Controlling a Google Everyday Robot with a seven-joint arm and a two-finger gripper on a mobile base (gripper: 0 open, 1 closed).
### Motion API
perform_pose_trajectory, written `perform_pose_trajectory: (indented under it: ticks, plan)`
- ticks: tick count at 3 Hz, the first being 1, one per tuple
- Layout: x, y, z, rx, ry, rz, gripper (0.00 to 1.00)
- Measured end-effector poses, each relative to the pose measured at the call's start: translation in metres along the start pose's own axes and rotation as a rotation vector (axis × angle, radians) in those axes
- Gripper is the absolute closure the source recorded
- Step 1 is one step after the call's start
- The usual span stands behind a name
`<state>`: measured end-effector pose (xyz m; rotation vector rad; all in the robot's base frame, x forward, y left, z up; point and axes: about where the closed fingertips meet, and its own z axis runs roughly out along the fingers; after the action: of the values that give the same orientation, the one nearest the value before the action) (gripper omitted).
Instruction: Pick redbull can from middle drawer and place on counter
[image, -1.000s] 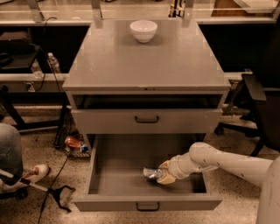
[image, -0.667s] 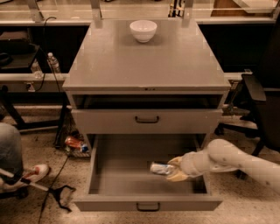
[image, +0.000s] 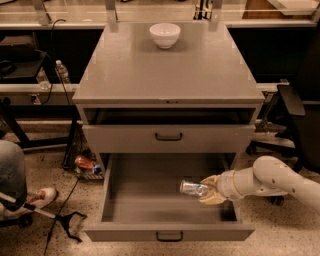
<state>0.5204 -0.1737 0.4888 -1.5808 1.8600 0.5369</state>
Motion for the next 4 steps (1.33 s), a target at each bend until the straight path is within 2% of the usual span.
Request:
perform_pose_trajectory:
  ticks: [1,2,3,4]
  plan:
    - [-0.015,-0.006,-0.030,0.048,0.007,-0.022,1.00]
    - [-0.046,-0.013,-0.091,0.136,0.003,-0.062,1.00]
    - [-0.084,-0.027,-0.165,0.241,0.007,-0.097,1.00]
    - [-0.106,-0.040,-0.203,0.293,-0.012,-0.122,1.00]
